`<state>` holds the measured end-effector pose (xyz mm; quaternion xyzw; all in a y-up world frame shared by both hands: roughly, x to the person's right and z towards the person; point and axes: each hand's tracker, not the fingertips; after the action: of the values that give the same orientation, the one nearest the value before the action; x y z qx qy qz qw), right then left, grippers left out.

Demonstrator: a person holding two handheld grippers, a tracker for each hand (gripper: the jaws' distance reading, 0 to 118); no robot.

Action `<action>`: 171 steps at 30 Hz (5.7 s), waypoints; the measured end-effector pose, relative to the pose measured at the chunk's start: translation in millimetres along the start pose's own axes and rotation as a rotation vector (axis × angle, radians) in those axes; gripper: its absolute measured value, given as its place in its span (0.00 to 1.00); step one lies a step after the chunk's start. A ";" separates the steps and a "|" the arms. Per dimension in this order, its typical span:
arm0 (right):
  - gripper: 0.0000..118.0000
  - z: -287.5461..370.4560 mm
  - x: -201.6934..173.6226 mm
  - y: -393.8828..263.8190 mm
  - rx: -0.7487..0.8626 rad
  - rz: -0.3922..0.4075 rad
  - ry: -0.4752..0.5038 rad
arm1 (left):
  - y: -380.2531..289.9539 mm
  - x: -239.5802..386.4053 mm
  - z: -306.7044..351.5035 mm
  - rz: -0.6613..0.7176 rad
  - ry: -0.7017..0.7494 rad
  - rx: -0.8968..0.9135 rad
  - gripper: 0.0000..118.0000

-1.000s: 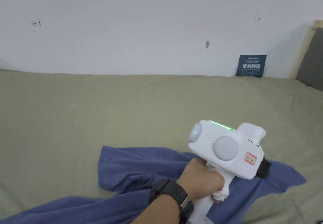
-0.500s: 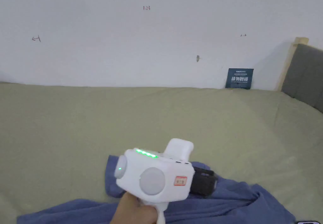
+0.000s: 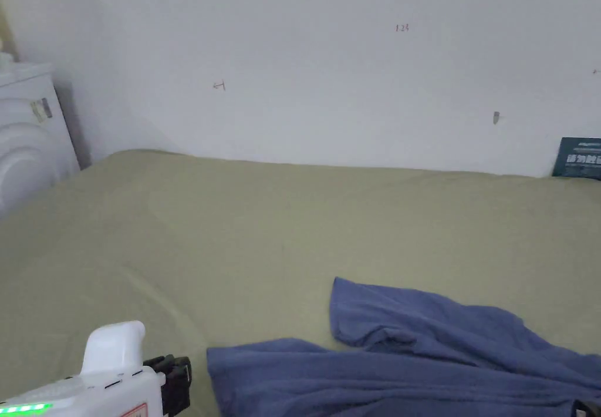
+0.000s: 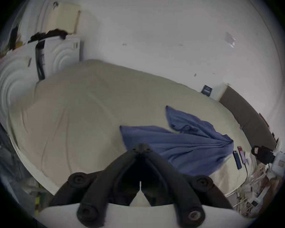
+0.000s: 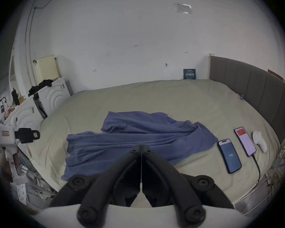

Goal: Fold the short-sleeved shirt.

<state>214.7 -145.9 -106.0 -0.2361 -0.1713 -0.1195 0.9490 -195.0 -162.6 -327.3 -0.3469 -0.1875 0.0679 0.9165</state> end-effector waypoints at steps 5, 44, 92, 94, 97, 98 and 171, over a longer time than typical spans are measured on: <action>0.02 -10.8 -6.4 -3.1 -0.017 0.019 0.033 | 17.2 -6.4 -58.2 -0.044 0.054 -0.114 0.00; 0.05 -199.3 152.2 46.1 -0.362 -0.094 -0.270 | 38.4 43.0 -190.4 -0.173 -0.202 -0.196 0.06; 0.05 -191.0 122.3 302.4 0.130 -0.163 -0.001 | 298.1 47.8 -122.6 -0.169 -0.273 0.206 0.06; 0.05 -190.9 125.8 293.4 0.127 -0.169 0.004 | 290.6 45.3 -123.4 -0.173 -0.275 0.194 0.06; 0.05 -186.8 132.8 270.2 0.117 -0.174 0.010 | 270.0 38.7 -122.1 -0.199 -0.288 0.169 0.06; 0.05 -185.4 136.7 259.3 0.112 -0.188 0.019 | 260.4 35.5 -119.2 -0.205 -0.287 0.162 0.06; 0.01 29.2 -52.8 -53.3 -0.038 0.111 -0.022 | -65.7 9.2 -16.3 0.011 0.270 -0.013 1.00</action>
<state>142.2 -169.8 -80.3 -0.2647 -0.1659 -0.0673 0.9476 -180.5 -219.5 -292.3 -0.3597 -0.0609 0.0245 0.9307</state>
